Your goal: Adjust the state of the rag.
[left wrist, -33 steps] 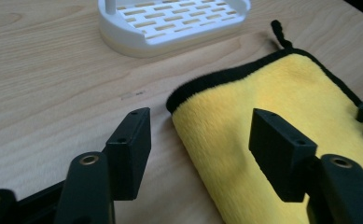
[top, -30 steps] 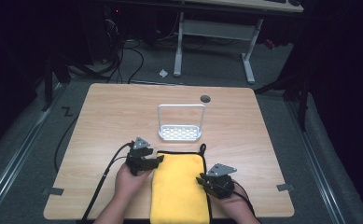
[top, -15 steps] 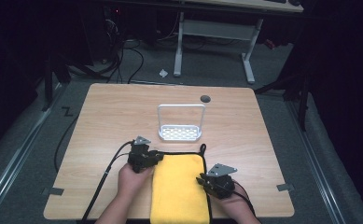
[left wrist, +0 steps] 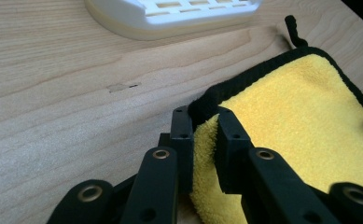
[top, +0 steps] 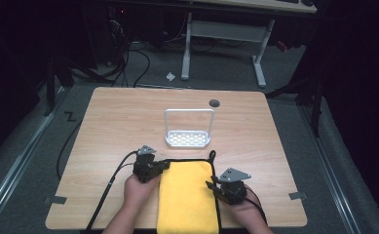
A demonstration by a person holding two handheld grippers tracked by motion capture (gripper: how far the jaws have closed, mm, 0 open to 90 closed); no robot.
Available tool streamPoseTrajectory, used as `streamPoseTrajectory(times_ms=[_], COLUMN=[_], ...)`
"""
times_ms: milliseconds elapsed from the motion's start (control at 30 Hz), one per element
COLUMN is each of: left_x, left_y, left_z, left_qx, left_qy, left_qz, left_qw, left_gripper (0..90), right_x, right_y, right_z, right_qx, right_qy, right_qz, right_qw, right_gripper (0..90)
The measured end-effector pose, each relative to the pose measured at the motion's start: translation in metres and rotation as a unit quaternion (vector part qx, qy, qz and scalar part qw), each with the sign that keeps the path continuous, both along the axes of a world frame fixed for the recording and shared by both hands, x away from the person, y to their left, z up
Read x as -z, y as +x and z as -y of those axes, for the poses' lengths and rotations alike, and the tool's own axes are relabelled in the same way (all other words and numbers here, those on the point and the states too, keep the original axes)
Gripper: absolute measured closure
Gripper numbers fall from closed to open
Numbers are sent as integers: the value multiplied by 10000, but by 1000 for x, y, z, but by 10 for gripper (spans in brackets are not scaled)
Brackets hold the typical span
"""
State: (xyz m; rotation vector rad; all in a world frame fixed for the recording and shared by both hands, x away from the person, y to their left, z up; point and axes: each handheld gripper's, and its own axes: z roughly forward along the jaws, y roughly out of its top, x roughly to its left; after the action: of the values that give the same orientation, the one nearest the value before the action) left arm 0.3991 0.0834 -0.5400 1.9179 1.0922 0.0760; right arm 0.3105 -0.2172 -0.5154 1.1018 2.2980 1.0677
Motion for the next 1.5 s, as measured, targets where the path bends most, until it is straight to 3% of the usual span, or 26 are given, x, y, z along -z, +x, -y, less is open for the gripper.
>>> streamPoseTrajectory(times_ms=[33,100,167,300,433,500,567,733,900,1000,1167,1300,1500], left_x=[0,0,0,0,0,0,0,1,1,0,0,0,-1], left_y=[-1,-3,-4,-3,-3,-3,-3,-4,-4,-4,-4,-5,-5], left_z=[1,3,2,1,1,1,1,1,0,1,0,0,0], left_qx=[-12,-17,-10,1,7,5,8,13,19,9,77,67,45], left_qy=[36,100,98,37,16,10,-2,-7,-25,14,-34,16,31], left_qz=[56,143,144,107,105,101,98,98,84,96,107,149,195], left_qw=[10000,9998,9998,9999,9999,9999,10000,10000,10000,10000,9999,9999,9998], left_gripper=[793,793,788,773,757,755,751,748,749,761,778,779,793], right_x=[-4,-5,-5,7,15,16,15,17,17,14,9,7,7], right_y=[13,20,35,60,69,69,67,64,62,57,46,43,40], right_z=[-1,-2,-7,-12,-11,-11,-11,-11,-12,-16,-18,-18,-17], right_qx=[199,280,395,670,762,756,662,602,454,461,476,541,636], right_qy=[13,62,131,-12,-45,29,94,306,336,239,134,157,261], right_qz=[113,124,5,-282,-458,-469,-473,-505,-550,-445,-74,-29,-161], right_qw=[9997,9995,9991,9974,9960,9960,9966,9964,9969,9977,9987,9984,9975], right_gripper=[624,593,506,381,359,392,501,627,771,785,786,784,784])
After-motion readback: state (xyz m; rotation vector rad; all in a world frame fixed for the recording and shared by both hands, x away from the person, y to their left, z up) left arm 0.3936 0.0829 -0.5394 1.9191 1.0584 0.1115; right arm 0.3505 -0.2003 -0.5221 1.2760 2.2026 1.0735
